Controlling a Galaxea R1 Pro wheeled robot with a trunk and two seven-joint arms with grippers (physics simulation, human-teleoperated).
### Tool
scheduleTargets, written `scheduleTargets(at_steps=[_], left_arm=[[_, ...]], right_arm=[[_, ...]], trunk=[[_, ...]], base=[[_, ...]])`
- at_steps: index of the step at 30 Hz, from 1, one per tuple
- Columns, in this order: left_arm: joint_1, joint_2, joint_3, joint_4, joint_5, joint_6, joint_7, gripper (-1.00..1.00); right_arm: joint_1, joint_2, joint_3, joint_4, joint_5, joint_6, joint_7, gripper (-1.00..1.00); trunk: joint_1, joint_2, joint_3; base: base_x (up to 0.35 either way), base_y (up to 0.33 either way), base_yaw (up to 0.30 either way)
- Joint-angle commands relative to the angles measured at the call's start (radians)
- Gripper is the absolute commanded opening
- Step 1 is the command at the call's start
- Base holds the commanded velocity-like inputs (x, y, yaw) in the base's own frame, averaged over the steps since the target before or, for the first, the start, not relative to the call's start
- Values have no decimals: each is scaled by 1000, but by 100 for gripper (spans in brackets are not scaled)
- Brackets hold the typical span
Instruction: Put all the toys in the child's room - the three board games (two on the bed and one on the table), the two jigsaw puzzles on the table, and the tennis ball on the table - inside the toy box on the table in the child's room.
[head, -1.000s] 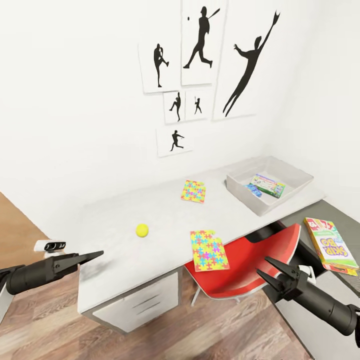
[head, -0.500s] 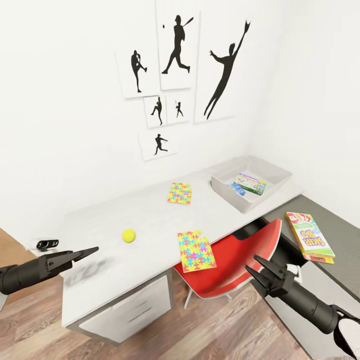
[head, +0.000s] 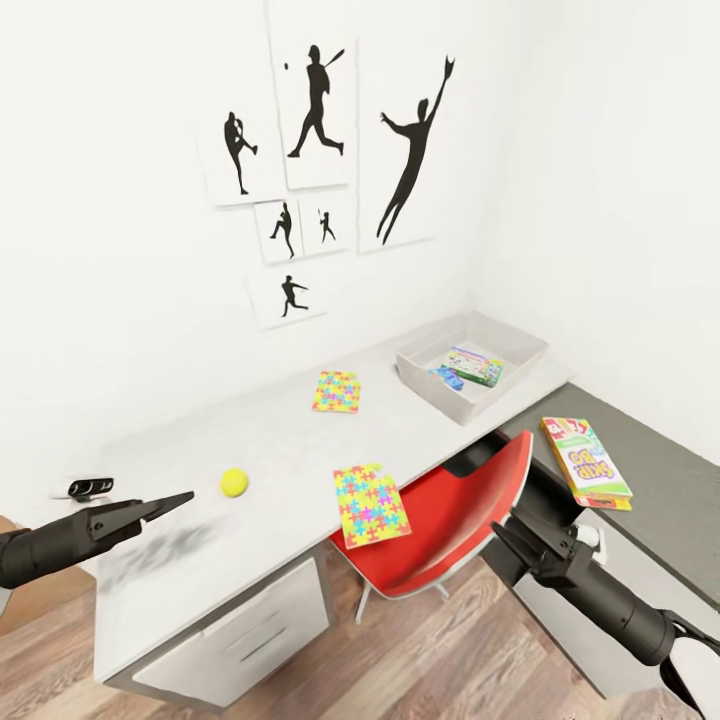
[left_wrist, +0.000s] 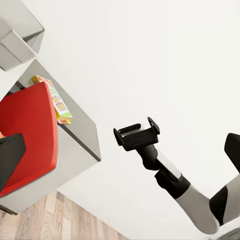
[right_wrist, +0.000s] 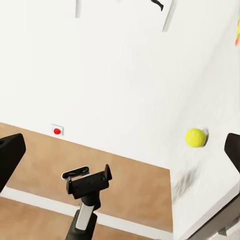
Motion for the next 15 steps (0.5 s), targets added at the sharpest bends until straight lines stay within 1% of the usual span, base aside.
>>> scheduleTargets(at_steps=[1, 5, 9, 15], left_arm=[[0, 0, 2, -1, 0, 11, -4, 100], [0, 0, 4, 0, 0, 11, -4, 100], [0, 0, 5, -1, 0, 11, -4, 100], [0, -1, 5, -1, 0, 11, -4, 100]], right_arm=[[-1, 1, -1, 0, -2, 5, 1, 100], [-1, 2, 0, 0, 4, 5, 3, 100], [-1, 3, -1, 0, 25, 5, 3, 100], [-1, 3, -2, 0, 38, 4, 3, 100]], trunk=[[1, -2, -1], [1, -2, 4], [1, -2, 7], [1, -2, 11]], base=[[0, 0, -152], [0, 0, -151], [0, 0, -137], [0, 0, -98]])
